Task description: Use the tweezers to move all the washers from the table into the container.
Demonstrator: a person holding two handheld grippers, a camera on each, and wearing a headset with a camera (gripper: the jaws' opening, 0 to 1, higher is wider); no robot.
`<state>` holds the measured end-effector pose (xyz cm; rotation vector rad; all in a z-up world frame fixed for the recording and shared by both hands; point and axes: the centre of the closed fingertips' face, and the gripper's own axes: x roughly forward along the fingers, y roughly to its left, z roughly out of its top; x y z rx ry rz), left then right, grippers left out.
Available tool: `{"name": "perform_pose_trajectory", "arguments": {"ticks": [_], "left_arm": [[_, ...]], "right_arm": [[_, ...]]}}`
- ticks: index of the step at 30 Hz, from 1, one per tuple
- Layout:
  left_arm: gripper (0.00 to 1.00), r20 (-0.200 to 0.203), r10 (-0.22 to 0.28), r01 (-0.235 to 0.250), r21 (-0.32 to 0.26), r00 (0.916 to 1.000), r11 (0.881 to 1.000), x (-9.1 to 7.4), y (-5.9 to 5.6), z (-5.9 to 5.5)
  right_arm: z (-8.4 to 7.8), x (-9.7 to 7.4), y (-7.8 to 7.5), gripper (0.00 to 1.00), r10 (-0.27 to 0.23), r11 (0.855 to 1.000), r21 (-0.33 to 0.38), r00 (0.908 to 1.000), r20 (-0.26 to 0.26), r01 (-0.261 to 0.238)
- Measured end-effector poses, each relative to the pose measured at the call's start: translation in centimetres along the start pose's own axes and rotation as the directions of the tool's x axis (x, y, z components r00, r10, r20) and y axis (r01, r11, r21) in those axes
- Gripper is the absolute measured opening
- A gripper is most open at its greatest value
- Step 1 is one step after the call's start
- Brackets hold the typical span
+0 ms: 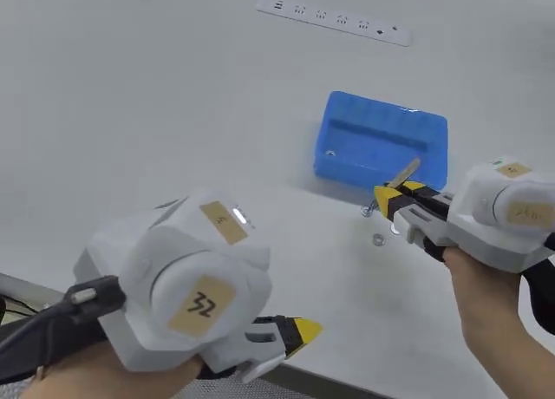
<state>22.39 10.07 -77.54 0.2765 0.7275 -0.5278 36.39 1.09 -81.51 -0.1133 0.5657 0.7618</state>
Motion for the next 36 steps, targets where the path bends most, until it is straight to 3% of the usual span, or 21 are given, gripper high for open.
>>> {"name": "perform_pose_trajectory", "arguments": {"ticks": [11,23,28,36], "left_arm": [[0.97,0.004,-0.004,0.004,0.003,1.0000,1.000,0.0,-0.2,0.1],[0.97,0.003,-0.009,0.009,0.016,1.0000,1.000,0.0,-0.2,0.1],[0.97,0.000,-0.011,0.011,0.017,0.9999,1.000,0.0,-0.2,0.0],[0.99,0.002,-0.053,0.053,0.025,0.9986,0.998,0.1,-1.2,0.1]], "right_arm": [[-0.3,-0.2,0.3,0.02,-0.003,0.997,-0.077,0.9997,-0.023,0.001],[-0.2,-0.2,0.4,0.02,0.013,0.999,-0.032,0.9983,-0.057,-0.015],[0.6,-1.0,1.2,0.02,0.032,0.999,-0.023,0.9988,-0.036,-0.033],[2.8,-2.0,1.7,0.02,0.056,0.998,0.004,0.9984,0.011,-0.056]]}}
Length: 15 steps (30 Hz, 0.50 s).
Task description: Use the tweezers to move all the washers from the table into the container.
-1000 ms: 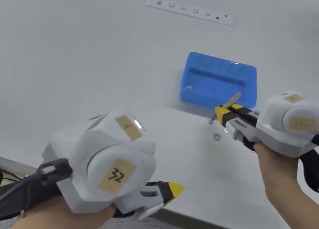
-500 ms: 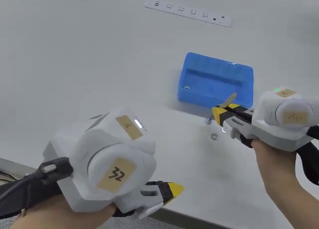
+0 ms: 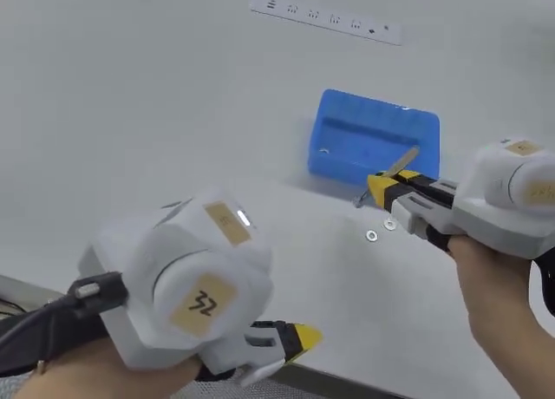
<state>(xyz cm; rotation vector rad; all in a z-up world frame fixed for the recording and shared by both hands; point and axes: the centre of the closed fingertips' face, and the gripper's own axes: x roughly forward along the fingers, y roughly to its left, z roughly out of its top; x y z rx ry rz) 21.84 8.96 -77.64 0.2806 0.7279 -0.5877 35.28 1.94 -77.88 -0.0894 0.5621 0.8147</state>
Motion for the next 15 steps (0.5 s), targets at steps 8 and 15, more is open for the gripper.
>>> {"name": "perform_pose_trajectory", "arguments": {"ticks": [8,15], "left_arm": [[0.99,0.002,-0.007,0.007,-0.001,1.0000,1.000,0.0,-0.2,0.1],[0.99,-0.002,-0.006,0.006,0.001,1.0000,1.000,0.0,-0.1,0.1]], "right_arm": [[2.3,-0.3,0.0,0.02,0.010,0.999,0.031,0.9984,0.055,-0.011],[4.1,0.8,-1.5,0.02,-0.032,0.999,0.030,0.9954,0.091,0.030]]}}
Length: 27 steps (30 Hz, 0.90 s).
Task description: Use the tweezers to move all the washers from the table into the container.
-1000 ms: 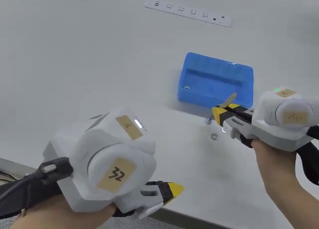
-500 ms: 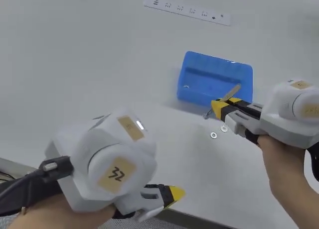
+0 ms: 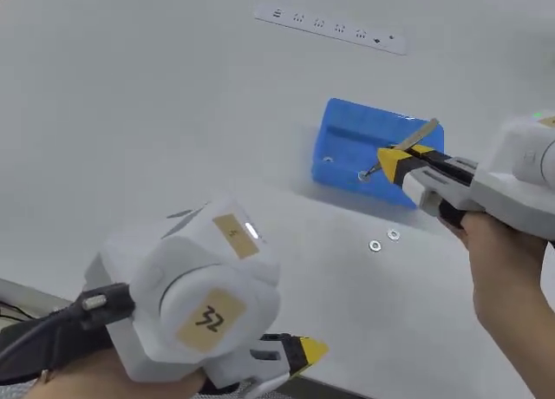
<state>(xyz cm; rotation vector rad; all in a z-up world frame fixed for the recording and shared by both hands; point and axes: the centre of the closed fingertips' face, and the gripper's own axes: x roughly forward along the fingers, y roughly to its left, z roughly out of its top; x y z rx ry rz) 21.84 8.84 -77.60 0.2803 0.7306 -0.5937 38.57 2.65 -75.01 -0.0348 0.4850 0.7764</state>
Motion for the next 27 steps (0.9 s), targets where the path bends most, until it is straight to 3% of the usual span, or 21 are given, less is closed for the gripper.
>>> {"name": "perform_pose_trajectory", "arguments": {"ticks": [5,15,27], "left_arm": [[0.99,-0.013,0.003,-0.003,0.002,0.9999,1.000,0.1,0.1,-0.3],[0.98,-0.026,-0.001,0.001,0.002,0.9997,1.000,0.4,-0.1,-0.6],[0.98,-0.036,-0.001,0.001,0.002,0.9993,1.000,0.5,0.0,-0.9]], "right_arm": [[0.3,1.1,-0.9,0.02,-0.018,1.000,0.014,0.9998,0.001,0.018],[-2.2,3.7,-2.1,0.02,-0.055,0.998,-0.028,0.9963,-0.066,0.053],[-3.4,5.5,-2.5,0.02,-0.067,0.995,-0.085,0.9934,-0.093,0.059]]}}
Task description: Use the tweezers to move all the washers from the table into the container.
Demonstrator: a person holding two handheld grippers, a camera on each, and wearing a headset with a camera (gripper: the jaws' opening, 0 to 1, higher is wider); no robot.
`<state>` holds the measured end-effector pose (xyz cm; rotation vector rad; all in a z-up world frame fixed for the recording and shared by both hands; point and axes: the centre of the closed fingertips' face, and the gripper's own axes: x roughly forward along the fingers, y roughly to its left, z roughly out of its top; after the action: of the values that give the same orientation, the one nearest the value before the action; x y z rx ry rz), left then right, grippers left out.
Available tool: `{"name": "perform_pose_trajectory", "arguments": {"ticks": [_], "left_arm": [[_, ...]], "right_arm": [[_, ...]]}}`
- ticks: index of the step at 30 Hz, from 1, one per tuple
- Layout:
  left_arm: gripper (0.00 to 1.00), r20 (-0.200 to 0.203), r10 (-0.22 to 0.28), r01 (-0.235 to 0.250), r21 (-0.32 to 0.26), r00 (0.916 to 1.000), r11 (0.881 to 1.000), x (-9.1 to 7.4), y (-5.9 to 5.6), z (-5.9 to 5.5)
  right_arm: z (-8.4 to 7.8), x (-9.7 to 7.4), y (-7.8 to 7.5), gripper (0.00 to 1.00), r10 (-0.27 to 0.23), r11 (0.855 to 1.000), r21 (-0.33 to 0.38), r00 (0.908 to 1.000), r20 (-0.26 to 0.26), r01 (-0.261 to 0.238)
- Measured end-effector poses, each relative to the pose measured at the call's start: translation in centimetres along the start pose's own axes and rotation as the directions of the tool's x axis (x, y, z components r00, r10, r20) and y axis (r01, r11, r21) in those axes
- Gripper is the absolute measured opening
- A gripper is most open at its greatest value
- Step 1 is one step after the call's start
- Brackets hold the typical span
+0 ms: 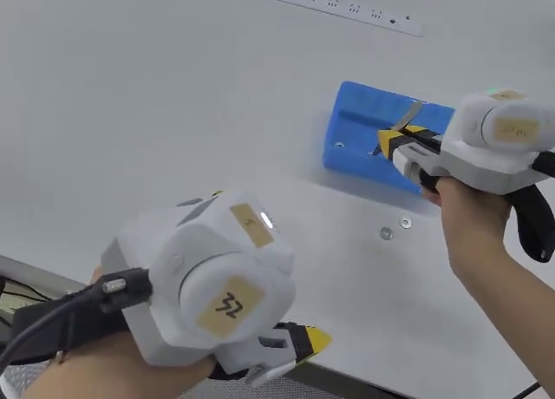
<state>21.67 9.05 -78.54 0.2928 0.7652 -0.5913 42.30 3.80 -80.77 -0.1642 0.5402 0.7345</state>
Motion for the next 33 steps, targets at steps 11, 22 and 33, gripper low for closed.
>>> {"name": "perform_pose_trajectory", "arguments": {"ticks": [11,22,33], "left_arm": [[0.97,-0.007,0.001,-0.001,0.002,1.0000,1.000,0.1,0.1,-0.2],[0.97,-0.003,0.004,-0.004,0.015,1.0000,1.000,0.0,0.0,0.1],[0.98,0.012,0.017,-0.018,0.026,0.9998,1.000,-0.4,0.1,0.7]], "right_arm": [[-0.5,0.3,0.1,0.03,-0.014,0.998,-0.066,0.9999,-0.005,0.014],[-0.3,0.0,0.1,0.03,0.002,0.999,-0.045,0.9998,-0.019,-0.003],[1.5,-3.6,0.2,0.04,0.011,1.000,-0.021,0.9989,0.045,-0.010]]}}
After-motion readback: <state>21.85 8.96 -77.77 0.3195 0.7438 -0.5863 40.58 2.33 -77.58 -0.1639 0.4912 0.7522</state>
